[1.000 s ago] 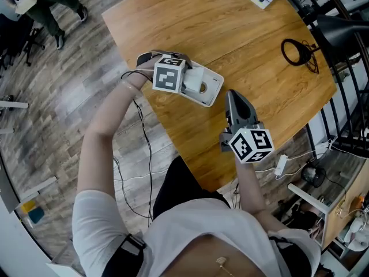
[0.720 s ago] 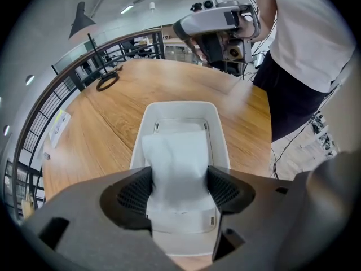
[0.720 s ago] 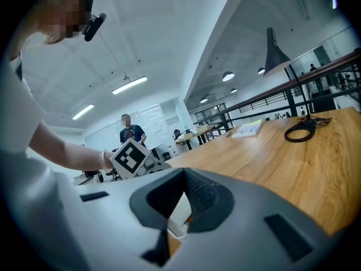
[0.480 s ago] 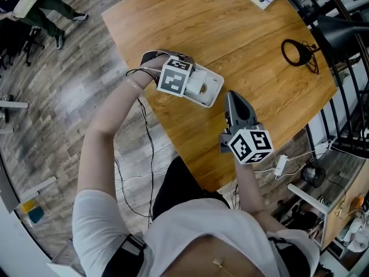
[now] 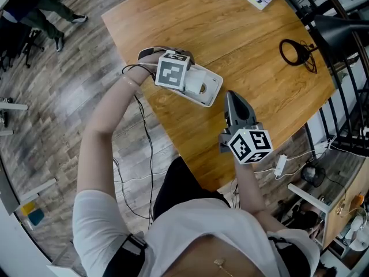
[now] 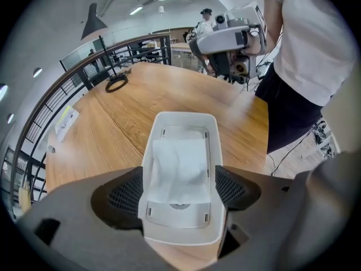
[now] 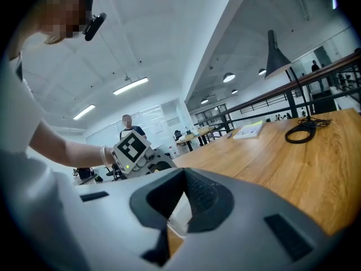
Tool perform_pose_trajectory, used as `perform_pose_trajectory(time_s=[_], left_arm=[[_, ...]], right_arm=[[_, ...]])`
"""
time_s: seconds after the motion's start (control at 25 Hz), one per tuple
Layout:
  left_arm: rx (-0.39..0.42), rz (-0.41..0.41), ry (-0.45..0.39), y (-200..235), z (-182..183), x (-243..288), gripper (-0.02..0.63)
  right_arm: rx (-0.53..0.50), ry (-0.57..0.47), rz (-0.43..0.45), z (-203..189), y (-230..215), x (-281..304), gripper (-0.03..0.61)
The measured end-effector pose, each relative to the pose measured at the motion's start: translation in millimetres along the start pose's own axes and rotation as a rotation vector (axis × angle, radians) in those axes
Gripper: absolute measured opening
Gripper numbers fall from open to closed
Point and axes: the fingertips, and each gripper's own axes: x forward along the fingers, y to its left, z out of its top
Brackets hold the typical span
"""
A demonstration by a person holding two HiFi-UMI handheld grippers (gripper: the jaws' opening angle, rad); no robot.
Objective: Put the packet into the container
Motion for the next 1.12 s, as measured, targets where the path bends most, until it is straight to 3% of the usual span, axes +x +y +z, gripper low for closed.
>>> perform_pose_trajectory(time_s=[0.32, 0.4, 0.52, 0.64, 0.76, 0.92, 1.12], left_arm=[[-0.149, 0.126, -0.280, 7.9, 24.6, -45.6, 0.387], [-0.197, 0.183, -0.327, 8.4, 22.5, -48.4, 0.330], [-0.295, 0.323, -0.421, 15.6, 19.9, -53.7, 0.170], [-0.393, 0.455, -0.511, 19.7, 18.0, -61.9, 0.096], [-0.520, 0.638, -0.600, 24.1, 14.6, -78.1, 0.012], [-0.721, 0.890, -0.686, 18.7, 7.3, -108.3, 0.009], [-0.947, 0.973, -0.806, -7.2, 8.2, -121.4, 0.009]], right_arm=[[-0.010, 0.001, 0.022, -0.4, 12.6, 5.2, 0.011], [-0.015, 0.002, 0.032, -0.4, 16.6, 7.4, 0.011], [-0.019, 0.009, 0.044, -2.6, 22.4, 9.5, 0.011], [-0.021, 0.012, 0.055, -4.5, 28.2, 12.1, 0.011], [-0.024, 0.012, 0.058, -4.8, 31.8, 15.3, 0.011], [-0.020, 0.004, 0.056, -4.3, 33.9, 15.8, 0.011], [-0.019, -0.013, 0.062, 1.8, 37.6, 15.8, 0.011]])
